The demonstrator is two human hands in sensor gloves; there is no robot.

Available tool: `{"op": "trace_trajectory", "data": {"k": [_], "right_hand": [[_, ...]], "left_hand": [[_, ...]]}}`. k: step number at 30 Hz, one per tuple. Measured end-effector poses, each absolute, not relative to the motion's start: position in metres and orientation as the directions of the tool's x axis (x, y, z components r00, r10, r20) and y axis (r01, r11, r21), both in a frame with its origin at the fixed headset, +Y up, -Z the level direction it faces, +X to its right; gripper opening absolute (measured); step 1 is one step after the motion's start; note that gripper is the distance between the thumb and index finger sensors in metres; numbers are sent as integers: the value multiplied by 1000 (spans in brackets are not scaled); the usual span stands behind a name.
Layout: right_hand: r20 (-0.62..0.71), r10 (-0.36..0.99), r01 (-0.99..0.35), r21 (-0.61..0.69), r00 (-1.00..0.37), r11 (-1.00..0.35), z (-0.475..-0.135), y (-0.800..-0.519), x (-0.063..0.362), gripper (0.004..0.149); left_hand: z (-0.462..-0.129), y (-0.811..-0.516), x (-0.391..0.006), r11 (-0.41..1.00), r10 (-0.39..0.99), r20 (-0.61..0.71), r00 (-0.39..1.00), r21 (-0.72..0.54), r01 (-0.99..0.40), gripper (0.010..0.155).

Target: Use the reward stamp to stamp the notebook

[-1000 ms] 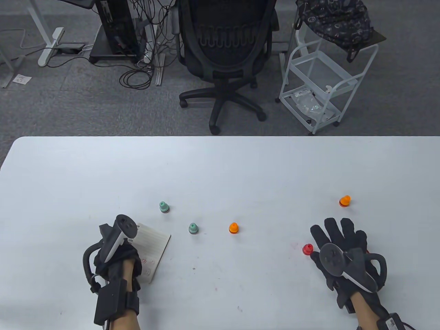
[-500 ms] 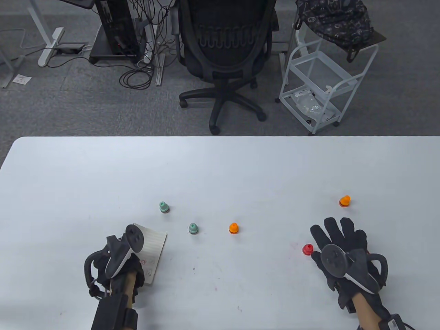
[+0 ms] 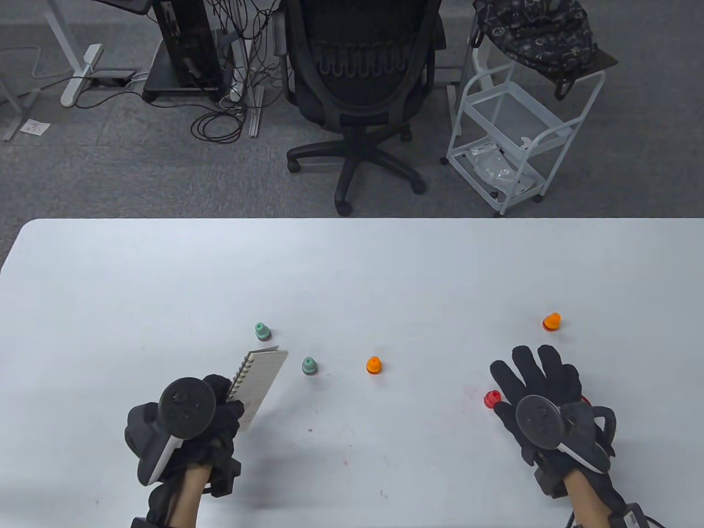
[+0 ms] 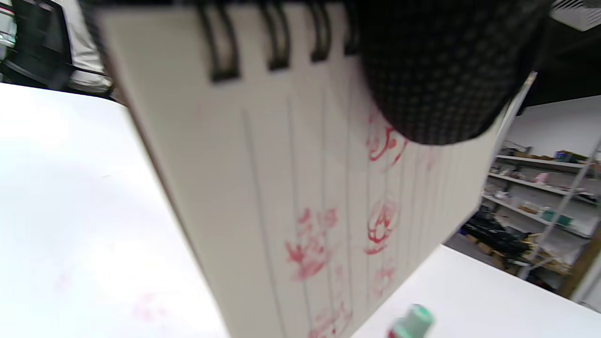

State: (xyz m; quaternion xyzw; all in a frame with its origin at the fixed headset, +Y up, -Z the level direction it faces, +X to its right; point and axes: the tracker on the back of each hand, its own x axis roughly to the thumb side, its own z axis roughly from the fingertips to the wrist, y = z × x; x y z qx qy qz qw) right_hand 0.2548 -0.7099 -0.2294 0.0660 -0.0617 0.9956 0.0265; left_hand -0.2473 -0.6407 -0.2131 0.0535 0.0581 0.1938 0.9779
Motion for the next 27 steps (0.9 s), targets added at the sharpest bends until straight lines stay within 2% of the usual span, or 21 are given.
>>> {"op": "trace_trajectory", "data": {"k": [3, 6, 11, 17, 23, 25, 27], "right_hand": [[137, 44, -60, -120, -990, -991, -230, -710, 255, 67], [138, 47, -63, -116, -989, -991, -229, -710, 255, 67], [143, 51, -67, -112, -988, -991, -229, -710, 254, 67], [157, 66, -83, -108, -985, -991, -230, -711, 254, 67], [151, 65, -79, -91, -986, -993, -231, -712, 255, 68], [153, 64, -79, -93, -986, -993, -230, -712, 254, 69], [156, 62, -78, -98, -986, -992, -230, -711, 254, 69]], "left_hand": [[-213, -636, -236, 904, 420, -52, 906, 115, -412, 39], [-215, -638, -221, 852, 518, -4, 855, 88, -516, 40], [-219, -656, -190, 728, 684, 47, 728, 17, -685, 40], [-223, -694, -150, 514, 854, -28, 519, -103, -852, 45], [-225, -728, -113, 422, 876, -150, 459, -222, -879, 50], [-224, -737, -107, 407, 876, -188, 443, -202, -891, 57], [-224, -747, -101, 437, 855, -203, 477, -213, -874, 78]]}}
